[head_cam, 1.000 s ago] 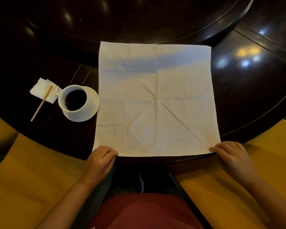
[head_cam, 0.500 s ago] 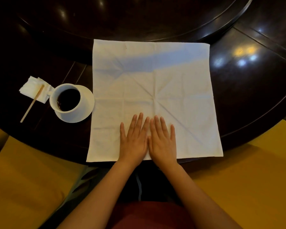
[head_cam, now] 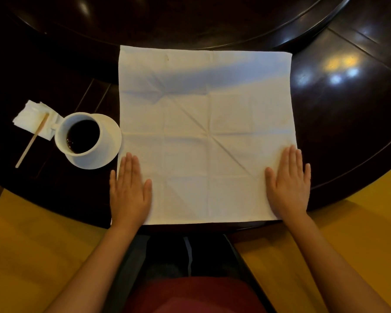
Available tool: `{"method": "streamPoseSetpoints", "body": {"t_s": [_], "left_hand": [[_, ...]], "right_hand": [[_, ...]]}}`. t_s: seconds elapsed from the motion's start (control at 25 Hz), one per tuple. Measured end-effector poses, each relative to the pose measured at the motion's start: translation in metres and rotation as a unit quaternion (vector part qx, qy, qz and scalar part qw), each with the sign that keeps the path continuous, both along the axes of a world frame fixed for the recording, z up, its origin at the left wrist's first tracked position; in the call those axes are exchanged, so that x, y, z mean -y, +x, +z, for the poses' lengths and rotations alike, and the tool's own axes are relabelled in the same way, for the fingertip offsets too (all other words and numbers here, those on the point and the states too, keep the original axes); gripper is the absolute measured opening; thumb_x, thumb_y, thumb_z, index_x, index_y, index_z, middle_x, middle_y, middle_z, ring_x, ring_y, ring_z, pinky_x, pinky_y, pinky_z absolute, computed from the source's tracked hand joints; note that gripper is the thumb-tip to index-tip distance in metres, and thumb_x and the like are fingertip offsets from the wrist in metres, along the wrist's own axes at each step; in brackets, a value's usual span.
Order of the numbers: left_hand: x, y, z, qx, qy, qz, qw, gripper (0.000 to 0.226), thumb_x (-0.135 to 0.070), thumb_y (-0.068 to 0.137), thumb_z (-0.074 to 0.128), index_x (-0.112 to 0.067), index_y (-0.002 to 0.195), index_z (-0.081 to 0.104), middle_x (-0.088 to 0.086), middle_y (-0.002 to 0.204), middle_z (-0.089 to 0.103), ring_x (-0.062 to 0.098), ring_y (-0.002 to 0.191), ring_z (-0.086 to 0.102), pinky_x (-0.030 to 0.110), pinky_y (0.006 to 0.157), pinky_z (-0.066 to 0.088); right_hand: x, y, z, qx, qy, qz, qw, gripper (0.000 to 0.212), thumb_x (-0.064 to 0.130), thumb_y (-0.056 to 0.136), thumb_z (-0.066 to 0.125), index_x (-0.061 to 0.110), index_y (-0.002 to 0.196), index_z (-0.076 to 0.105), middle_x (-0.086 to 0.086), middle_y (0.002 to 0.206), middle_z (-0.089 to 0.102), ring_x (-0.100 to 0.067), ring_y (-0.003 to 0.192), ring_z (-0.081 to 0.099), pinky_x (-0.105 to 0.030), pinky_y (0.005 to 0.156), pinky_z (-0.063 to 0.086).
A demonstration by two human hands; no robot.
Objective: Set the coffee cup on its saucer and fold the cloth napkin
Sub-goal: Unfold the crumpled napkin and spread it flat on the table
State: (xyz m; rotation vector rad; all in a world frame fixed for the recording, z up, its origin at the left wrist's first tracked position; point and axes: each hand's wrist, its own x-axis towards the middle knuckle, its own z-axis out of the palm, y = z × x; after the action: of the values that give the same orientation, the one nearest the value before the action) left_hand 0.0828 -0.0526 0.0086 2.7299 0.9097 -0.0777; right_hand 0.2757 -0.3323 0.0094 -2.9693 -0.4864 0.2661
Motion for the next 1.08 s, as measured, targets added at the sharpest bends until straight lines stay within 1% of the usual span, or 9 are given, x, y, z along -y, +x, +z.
{"method": "streamPoseSetpoints", "body": {"t_s": [0.08, 0.16, 0.24, 0.36, 0.48, 0.56, 0.72, 0.84, 1.08], "left_hand": [[0.014, 0.026, 0.008, 0.052, -0.004, -0.009, 0.999, 0.063, -0.037, 0.093, 0.021, -0.006, 0.147, 0.013, 0.013, 0.155, 0.016, 0.021, 0.142, 0.011, 0.043, 0.114, 0.005], [0.027, 0.073, 0.010, 0.082, 0.010, -0.048, 0.995, 0.061, -0.034, 0.092, 0.024, -0.008, 0.147, 0.015, 0.012, 0.155, 0.018, 0.022, 0.142, 0.014, 0.045, 0.113, 0.006], [0.028, 0.122, 0.010, 0.061, 0.036, -0.064, 0.995, 0.059, -0.033, 0.093, 0.023, -0.011, 0.148, 0.014, 0.009, 0.156, 0.016, 0.021, 0.143, 0.012, 0.047, 0.112, 0.006], [0.015, 0.160, -0.007, -0.032, 0.054, -0.078, 0.995, 0.056, -0.031, 0.097, 0.021, -0.020, 0.149, 0.002, 0.003, 0.158, 0.000, 0.016, 0.144, -0.003, 0.046, 0.113, -0.002], [-0.002, 0.158, -0.016, -0.018, 0.049, -0.112, 0.992, 0.056, -0.040, 0.094, 0.019, -0.029, 0.148, 0.013, 0.002, 0.158, 0.008, 0.017, 0.144, 0.004, 0.047, 0.113, 0.001], [-0.018, 0.154, -0.016, 0.002, 0.040, -0.099, 0.994, 0.060, -0.047, 0.089, 0.021, -0.031, 0.147, 0.018, 0.002, 0.158, 0.010, 0.019, 0.144, 0.006, 0.048, 0.112, 0.002], [-0.044, 0.146, -0.019, -0.019, 0.052, -0.020, 0.998, 0.061, -0.050, 0.093, 0.024, -0.030, 0.148, 0.008, 0.002, 0.158, -0.001, 0.021, 0.144, -0.003, 0.051, 0.113, -0.001], [-0.039, 0.141, -0.020, -0.022, 0.063, 0.000, 0.998, 0.065, -0.053, 0.091, 0.021, -0.029, 0.149, 0.005, 0.003, 0.158, -0.002, 0.023, 0.144, -0.004, 0.053, 0.113, -0.001], [-0.028, 0.119, -0.019, -0.025, 0.061, 0.002, 0.998, 0.067, -0.053, 0.088, 0.021, -0.028, 0.149, 0.007, 0.004, 0.158, 0.003, 0.023, 0.144, -0.002, 0.053, 0.112, -0.001]], "right_hand": [[-0.031, 0.003, 0.005, 0.029, 0.037, 0.044, 0.998, 0.066, 0.043, 0.092, 0.021, 0.006, 0.146, 0.011, -0.014, 0.155, 0.015, -0.024, 0.142, 0.007, -0.045, 0.113, 0.005], [-0.079, 0.003, 0.005, 0.058, 0.065, 0.141, 0.986, 0.062, 0.038, 0.091, 0.027, 0.006, 0.144, 0.021, -0.014, 0.152, 0.024, -0.025, 0.140, 0.016, -0.044, 0.111, 0.008], [-0.125, 0.007, 0.001, 0.052, 0.073, 0.201, 0.975, 0.057, 0.035, 0.094, 0.025, 0.010, 0.145, 0.021, -0.009, 0.154, 0.021, -0.019, 0.141, 0.010, -0.043, 0.112, 0.006], [-0.160, 0.023, -0.011, 0.010, 0.057, 0.232, 0.971, 0.055, 0.036, 0.096, 0.015, 0.017, 0.147, 0.012, -0.005, 0.157, 0.010, -0.016, 0.143, -0.002, -0.041, 0.114, -0.003], [-0.154, 0.050, -0.022, 0.027, 0.047, 0.269, 0.962, 0.057, 0.040, 0.092, 0.019, 0.022, 0.145, 0.024, -0.006, 0.154, 0.023, -0.021, 0.142, 0.016, -0.042, 0.112, 0.002], [-0.142, 0.076, -0.022, 0.039, 0.042, 0.257, 0.965, 0.060, 0.047, 0.089, 0.021, 0.025, 0.144, 0.027, -0.007, 0.153, 0.024, -0.024, 0.141, 0.019, -0.044, 0.111, 0.005], [-0.106, 0.139, -0.020, 0.027, -0.003, 0.182, 0.983, 0.065, 0.056, 0.088, 0.015, 0.029, 0.147, 0.009, -0.002, 0.158, 0.004, -0.021, 0.144, 0.001, -0.046, 0.114, 0.002], [-0.085, 0.160, -0.017, 0.027, -0.021, 0.175, 0.984, 0.065, 0.058, 0.090, 0.012, 0.028, 0.147, -0.001, -0.003, 0.158, -0.002, -0.021, 0.144, -0.005, -0.044, 0.115, 0.000], [-0.073, 0.158, -0.014, 0.017, 0.009, 0.178, 0.984, 0.067, 0.057, 0.091, 0.012, 0.022, 0.148, 0.003, -0.006, 0.158, 0.001, -0.022, 0.144, -0.002, -0.041, 0.116, 0.002]]}}
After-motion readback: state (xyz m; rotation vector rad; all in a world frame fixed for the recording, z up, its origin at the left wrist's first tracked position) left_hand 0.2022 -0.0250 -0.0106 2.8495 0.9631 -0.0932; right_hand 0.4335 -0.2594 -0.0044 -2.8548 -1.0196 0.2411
